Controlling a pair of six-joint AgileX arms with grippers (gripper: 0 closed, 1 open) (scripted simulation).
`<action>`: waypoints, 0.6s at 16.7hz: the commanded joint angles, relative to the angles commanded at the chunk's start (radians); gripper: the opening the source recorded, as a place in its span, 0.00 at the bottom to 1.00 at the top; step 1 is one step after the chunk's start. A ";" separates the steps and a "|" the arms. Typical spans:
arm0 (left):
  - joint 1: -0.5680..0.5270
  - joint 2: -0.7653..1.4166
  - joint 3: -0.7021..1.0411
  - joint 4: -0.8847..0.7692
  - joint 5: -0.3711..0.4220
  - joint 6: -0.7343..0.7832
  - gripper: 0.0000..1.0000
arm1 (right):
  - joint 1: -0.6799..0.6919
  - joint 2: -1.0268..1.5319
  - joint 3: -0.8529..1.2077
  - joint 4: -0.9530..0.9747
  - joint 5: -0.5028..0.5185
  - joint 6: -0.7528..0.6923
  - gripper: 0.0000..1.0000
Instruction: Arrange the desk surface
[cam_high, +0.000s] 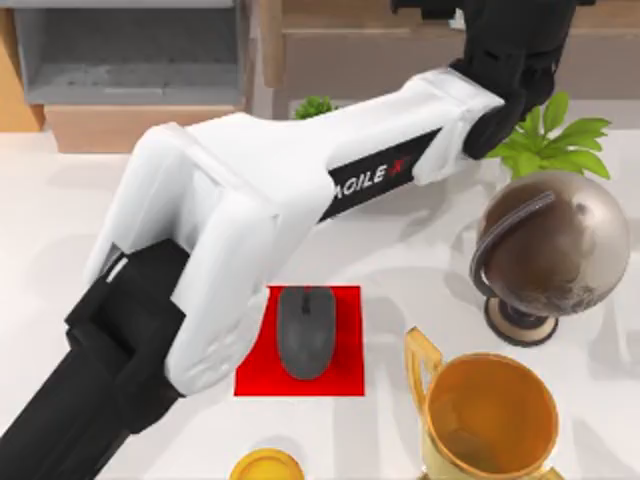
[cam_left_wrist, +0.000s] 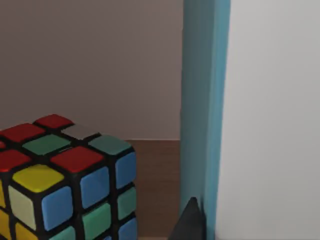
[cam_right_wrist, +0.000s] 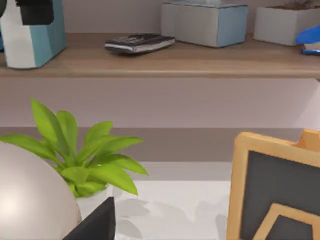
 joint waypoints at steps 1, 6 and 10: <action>0.000 0.000 0.000 0.000 0.000 0.000 0.00 | 0.000 0.000 0.000 0.000 0.000 0.000 1.00; 0.000 0.000 0.000 0.000 0.000 0.000 0.00 | 0.000 0.000 0.000 0.000 0.000 0.000 1.00; -0.015 -0.029 -0.041 0.014 -0.007 0.002 0.00 | 0.000 0.000 0.000 0.000 0.000 0.000 1.00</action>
